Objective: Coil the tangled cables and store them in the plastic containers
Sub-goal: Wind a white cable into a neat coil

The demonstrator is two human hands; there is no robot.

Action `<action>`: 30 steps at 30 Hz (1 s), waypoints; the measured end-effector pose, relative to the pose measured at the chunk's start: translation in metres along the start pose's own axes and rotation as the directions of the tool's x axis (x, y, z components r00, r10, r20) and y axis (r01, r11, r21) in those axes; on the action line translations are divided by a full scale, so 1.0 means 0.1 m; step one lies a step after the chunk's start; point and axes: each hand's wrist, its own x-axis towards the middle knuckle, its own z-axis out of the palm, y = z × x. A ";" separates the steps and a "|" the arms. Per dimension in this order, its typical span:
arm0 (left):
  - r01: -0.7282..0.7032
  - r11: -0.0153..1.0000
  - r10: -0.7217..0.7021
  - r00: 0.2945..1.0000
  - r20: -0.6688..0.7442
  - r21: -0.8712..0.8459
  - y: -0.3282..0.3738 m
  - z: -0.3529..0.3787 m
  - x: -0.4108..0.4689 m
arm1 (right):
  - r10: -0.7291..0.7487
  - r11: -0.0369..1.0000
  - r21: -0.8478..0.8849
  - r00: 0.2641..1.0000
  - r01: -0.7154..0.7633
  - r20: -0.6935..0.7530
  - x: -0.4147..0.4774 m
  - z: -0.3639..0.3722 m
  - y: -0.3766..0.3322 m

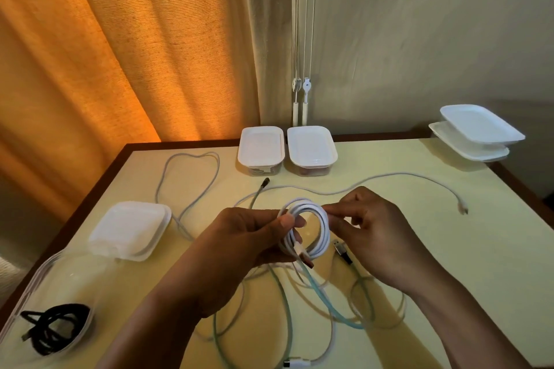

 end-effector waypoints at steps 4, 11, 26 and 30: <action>-0.049 0.978 0.069 0.994 -0.090 0.202 0.01 0.03 -0.01 | 0.043 0.998 0.048 0.994 -0.048 0.099 -0.01 -0.01 -0.03; -0.040 0.968 0.066 0.993 -0.094 0.249 0.03 0.08 -0.02 | 0.309 0.620 0.709 0.935 -0.336 0.174 0.00 0.06 -0.10; -0.052 0.986 0.075 0.988 -0.138 0.159 0.07 0.04 0.00 | 0.153 0.297 0.855 0.906 -0.424 0.395 -0.04 0.07 -0.14; -0.063 0.990 0.085 0.981 -0.177 0.127 0.07 0.02 0.01 | 0.007 0.352 0.874 0.934 -0.336 0.356 -0.11 0.08 -0.21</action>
